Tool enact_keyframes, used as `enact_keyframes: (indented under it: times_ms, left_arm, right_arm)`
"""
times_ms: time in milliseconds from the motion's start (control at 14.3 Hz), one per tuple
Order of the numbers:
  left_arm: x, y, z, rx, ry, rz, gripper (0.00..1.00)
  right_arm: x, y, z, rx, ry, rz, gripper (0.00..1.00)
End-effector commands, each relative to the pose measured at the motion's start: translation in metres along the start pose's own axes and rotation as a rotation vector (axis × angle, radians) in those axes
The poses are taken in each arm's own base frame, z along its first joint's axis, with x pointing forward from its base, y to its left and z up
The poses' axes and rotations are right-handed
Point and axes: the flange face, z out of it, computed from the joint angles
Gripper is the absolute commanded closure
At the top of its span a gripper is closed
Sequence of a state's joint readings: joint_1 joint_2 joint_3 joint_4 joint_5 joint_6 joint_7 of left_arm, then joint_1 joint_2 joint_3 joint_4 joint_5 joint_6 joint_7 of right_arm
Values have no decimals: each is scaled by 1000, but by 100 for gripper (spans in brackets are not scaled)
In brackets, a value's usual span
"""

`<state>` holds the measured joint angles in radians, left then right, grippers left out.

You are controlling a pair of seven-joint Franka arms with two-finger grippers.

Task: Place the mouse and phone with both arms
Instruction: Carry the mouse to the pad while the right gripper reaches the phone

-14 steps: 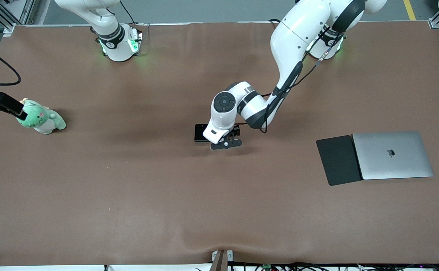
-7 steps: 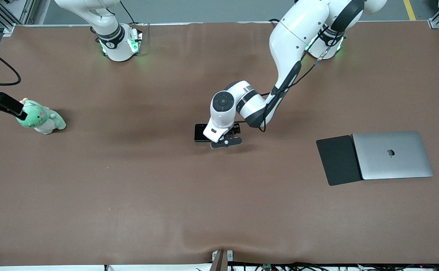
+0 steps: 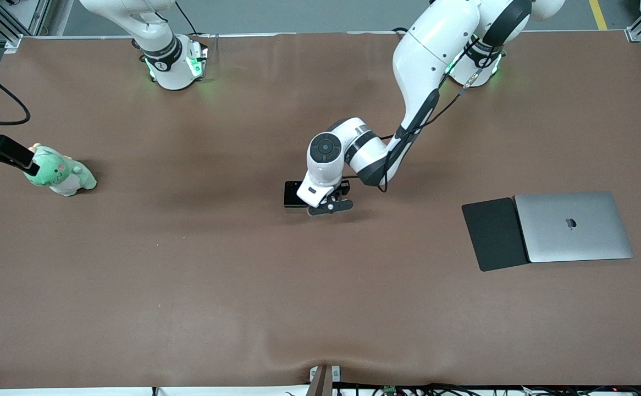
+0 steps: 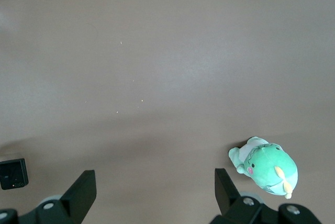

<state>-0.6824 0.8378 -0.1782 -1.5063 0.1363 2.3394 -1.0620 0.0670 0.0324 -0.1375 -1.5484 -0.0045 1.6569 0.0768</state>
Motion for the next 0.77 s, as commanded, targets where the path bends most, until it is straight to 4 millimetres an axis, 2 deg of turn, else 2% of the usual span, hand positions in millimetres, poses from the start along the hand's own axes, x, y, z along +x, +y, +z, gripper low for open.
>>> enact_keyframes:
  times_ms: [0,70,210,350,490,629,699]
  left_arm:
    - [5,-6,-32,-4,42,-25,45]
    - [11,-14,-39,6,41,-40,46]
    - [9,-28,-64,40,37,-31,46]
    - [29,-61,-100,29,64,-63,45]
    - [43,-94,-127,27,82,-60,44]
    - [55,-138,-142,44,85,-45,44]
    - [64,-161,-152,46,87,-32,44]
  right_arm:
    - [2,1,-3,-5,6,-2,0]
    - [2,0,-3,-3,6,-3,0]
    - [1,-4,-2,-3,3,-9,0]
    - [0,-16,1,-1,-4,-29,0]
    - [-2,-45,5,3,-12,-78,0]
    - [-3,-75,13,9,-22,-118,0]
    - [-3,-94,24,11,-37,-142,0]
